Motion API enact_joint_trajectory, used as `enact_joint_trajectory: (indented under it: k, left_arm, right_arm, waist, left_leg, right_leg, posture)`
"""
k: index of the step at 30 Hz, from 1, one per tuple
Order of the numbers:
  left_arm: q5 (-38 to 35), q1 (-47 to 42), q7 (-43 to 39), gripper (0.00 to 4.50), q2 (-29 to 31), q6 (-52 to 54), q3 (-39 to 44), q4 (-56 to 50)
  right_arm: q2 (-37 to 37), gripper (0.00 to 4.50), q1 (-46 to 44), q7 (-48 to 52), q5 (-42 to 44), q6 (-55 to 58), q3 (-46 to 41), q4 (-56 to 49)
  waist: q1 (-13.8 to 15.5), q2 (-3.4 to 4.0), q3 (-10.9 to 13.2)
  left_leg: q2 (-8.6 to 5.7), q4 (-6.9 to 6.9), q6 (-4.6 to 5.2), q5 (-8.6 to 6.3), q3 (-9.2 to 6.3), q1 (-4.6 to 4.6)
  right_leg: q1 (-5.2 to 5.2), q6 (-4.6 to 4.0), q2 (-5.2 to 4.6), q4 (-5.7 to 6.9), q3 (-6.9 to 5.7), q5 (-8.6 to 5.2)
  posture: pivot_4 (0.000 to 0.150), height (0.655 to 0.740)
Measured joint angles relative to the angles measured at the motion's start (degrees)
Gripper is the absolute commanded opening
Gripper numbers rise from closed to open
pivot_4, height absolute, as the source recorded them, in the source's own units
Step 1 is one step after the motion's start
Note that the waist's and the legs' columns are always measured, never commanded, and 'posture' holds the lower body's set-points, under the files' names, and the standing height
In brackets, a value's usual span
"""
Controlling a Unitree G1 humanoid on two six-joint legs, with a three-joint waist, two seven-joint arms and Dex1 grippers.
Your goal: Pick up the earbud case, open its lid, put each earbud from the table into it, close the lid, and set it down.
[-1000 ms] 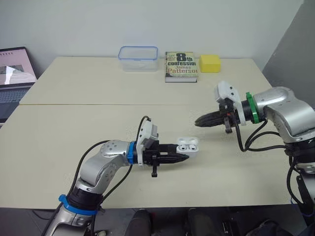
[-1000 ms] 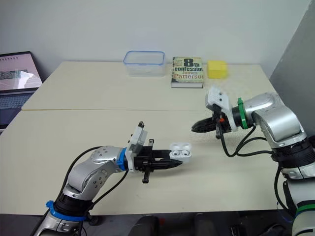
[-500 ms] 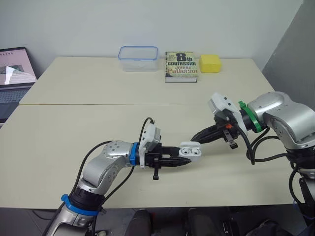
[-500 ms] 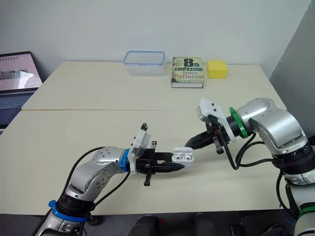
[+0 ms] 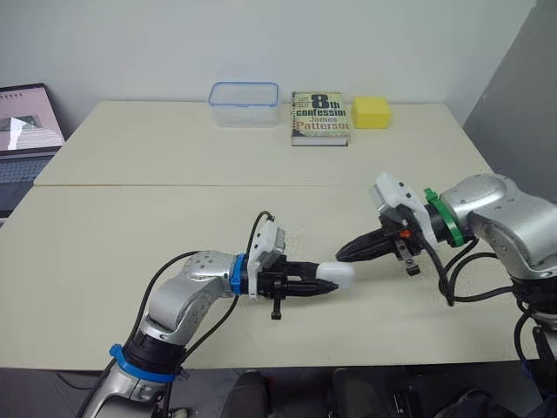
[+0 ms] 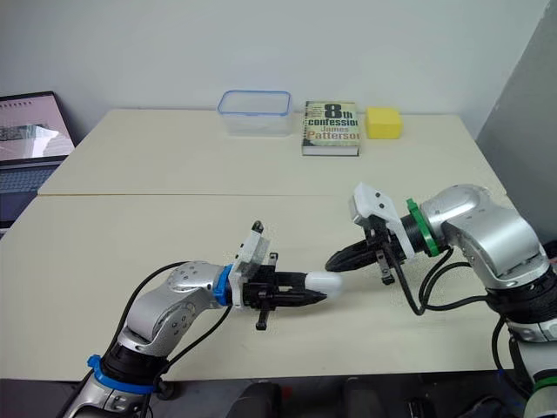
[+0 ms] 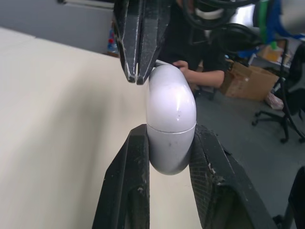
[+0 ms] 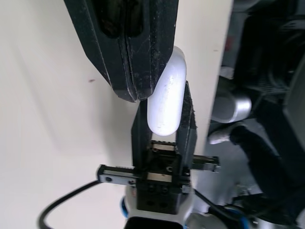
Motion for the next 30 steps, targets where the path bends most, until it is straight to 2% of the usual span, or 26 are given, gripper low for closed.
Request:
enact_joint_trajectory:
  k: [4, 6, 10, 14, 19, 24, 26, 27, 30]
  left_arm:
    - [-1.8, -4.9, 3.8, 0.75, 0.2, 11.3, 1.1, 7.8]
    - [-1.7, -7.5, 6.1, 0.75, -0.1, 16.2, 1.8, 13.3]
    - [-0.8, -10.9, 9.3, 0.75, -1.0, 23.1, 1.8, 21.1]
    - [0.0, -12.1, 9.2, 0.75, -0.9, 25.6, 1.9, 22.9]
    - [0.4, -11.6, 8.0, 2.33, 1.2, 26.3, 1.7, 21.7]
    - [0.0, -7.0, 6.9, 3.89, 6.6, 26.2, 2.6, 13.1]
    - [-0.1, -3.7, 6.7, 4.44, 9.4, 24.5, 3.8, 8.9]
    - [0.2, -1.3, 6.5, 4.5, 11.6, 22.4, 4.5, 6.6]
    - [2.8, 4.1, 6.3, 4.5, 17.0, 15.2, 6.6, 2.8]
  right_arm:
    - [-1.6, 0.0, 4.0, -3.2, -4.2, -7.0, -2.8, 1.8]
    - [-2.0, 0.0, 8.7, -5.5, -5.5, -8.9, -4.4, 0.8]
    - [-2.5, 0.0, 14.2, -8.8, -6.4, -8.1, -4.9, -3.1]
    - [-2.8, 0.0, 16.0, -10.6, -6.3, -6.9, -6.2, -6.2]
    - [-2.8, 0.0, 18.0, -11.7, -5.8, -5.8, -6.3, -8.4]
    - [-3.6, 0.0, 17.9, -11.9, -5.8, -6.0, -6.5, -9.1]
    - [-3.8, 0.36, 17.9, -11.7, -5.8, -6.5, -6.7, -9.5]
    - [-4.2, 0.54, 17.9, -11.5, -5.8, -7.3, -6.8, -9.9]
    - [-5.6, 1.63, 18.0, -10.1, -5.7, -9.4, -7.6, -11.0]
  waist:
    - [0.2, -0.04, 0.0]
    - [0.2, -0.04, 0.0]
    - [0.0, -0.03, 0.0]
    - [-0.3, -0.02, 0.0]
    - [-0.9, -0.02, 0.0]
    - [-1.6, 0.0, 0.0]
    - [-1.6, 0.0, 0.0]
    - [-1.6, 0.0, 0.0]
    - [-1.4, 0.01, 0.0]
  left_leg:
    - [-0.03, 0.01, 0.0, 0.0, -0.04, -0.04]
    - [-0.05, -0.01, 0.0, 0.0, -0.03, -0.06]
    - [-0.04, -0.01, 0.0, 0.0, -0.03, -0.07]
    - [-0.01, -0.03, -0.01, 0.01, -0.07, 0.0]
    - [0.0, -0.02, -0.02, 0.01, -0.06, 0.03]
    - [0.13, -0.05, -0.02, 0.0, 0.02, 0.14]
    - [0.26, -0.11, -0.02, 0.0, 0.06, 0.16]
    - [0.51, -0.17, -0.02, 0.0, 0.07, 0.19]
    - [0.69, -0.35, -0.03, 0.01, 0.05, 0.25]
  right_leg:
    - [0.0, 0.03, 0.0, -0.02, -0.06, -0.01]
    - [-0.01, 0.08, -0.01, -0.02, -0.03, -0.04]
    - [-0.04, 0.09, -0.03, 0.0, -0.02, -0.05]
    - [-0.01, 0.09, 0.0, 0.04, -0.03, -0.05]
    - [0.02, 0.09, -0.01, 0.03, -0.01, -0.05]
    - [0.03, 0.08, 0.0, 0.05, 0.08, -0.05]
    - [0.01, 0.07, -0.01, 0.05, 0.1, -0.04]
    - [0.0, 0.06, 0.0, 0.05, 0.1, -0.04]
    - [-0.03, 0.02, 0.09, 0.04, 0.05, -0.04]
  posture:
    - [0.15, 0.7278]
    - [0.15, 0.7278]
    - [0.15, 0.7278]
    - [0.15, 0.7278]
    - [0.15, 0.7278]
    - [0.15, 0.7278]
    - [0.15, 0.7278]
    - [0.15, 0.7278]
    - [0.15, 0.7278]
